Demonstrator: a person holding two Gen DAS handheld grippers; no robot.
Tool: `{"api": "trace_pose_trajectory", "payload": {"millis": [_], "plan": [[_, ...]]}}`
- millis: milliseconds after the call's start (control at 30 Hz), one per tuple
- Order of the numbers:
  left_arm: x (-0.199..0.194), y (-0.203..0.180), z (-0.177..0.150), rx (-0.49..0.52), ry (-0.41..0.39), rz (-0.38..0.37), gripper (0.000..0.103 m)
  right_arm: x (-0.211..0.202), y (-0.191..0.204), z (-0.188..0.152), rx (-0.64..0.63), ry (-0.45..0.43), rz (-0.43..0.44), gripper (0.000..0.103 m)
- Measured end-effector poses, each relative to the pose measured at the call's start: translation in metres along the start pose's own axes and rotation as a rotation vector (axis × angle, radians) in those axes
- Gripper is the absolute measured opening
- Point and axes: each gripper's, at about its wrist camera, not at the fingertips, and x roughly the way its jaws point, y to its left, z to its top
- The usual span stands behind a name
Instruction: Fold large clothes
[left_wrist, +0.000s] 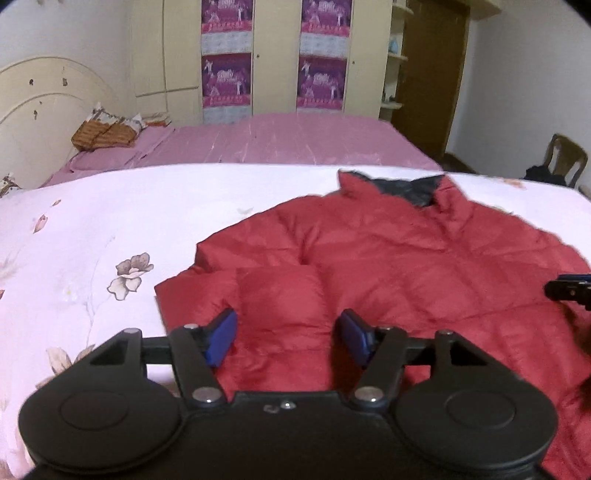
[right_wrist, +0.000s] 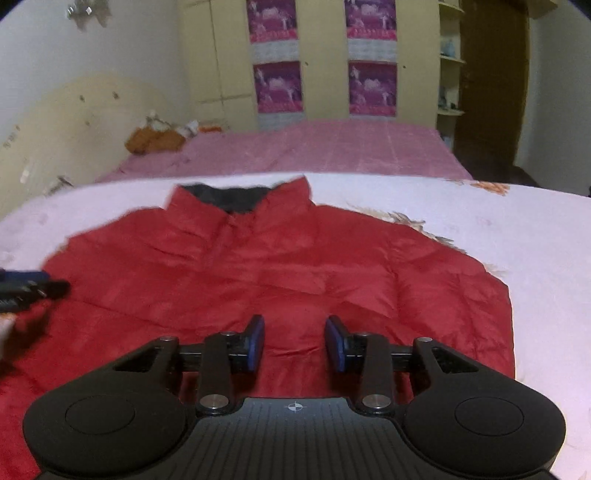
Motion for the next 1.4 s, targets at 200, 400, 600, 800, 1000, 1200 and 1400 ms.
{"api": "trace_pose_trajectory", "payload": {"millis": [200,400,600,800,1000,1200,1400], "plan": [[0.011,0.005,-0.008,0.004,0.017,-0.008,0.071,0.016,-0.012,-0.008,0.006,0.036,-0.011,0.037],[-0.009,-0.004,-0.003,0.027,-0.005,0.035,0.07,0.002,-0.003,-0.003,-0.001,0.029,-0.058,0.037],[-0.055,-0.022,-0.013,0.01,-0.058,-0.027,0.073,-0.05,0.017,-0.015,0.025,-0.062,-0.03,0.066],[-0.06,-0.047,-0.033,0.047,-0.011,-0.059,0.072,-0.056,0.037,-0.036,-0.029,-0.017,-0.023,0.066],[-0.047,-0.041,-0.05,0.045,0.026,-0.038,0.075,-0.041,0.017,-0.046,0.002,0.03,-0.077,0.066],[-0.043,-0.046,-0.053,0.06,0.043,0.003,0.079,-0.031,0.005,-0.052,0.007,0.051,-0.054,0.066],[-0.079,-0.06,-0.051,0.084,0.022,0.103,0.103,-0.061,-0.002,-0.045,-0.006,0.015,-0.011,0.066]]}}
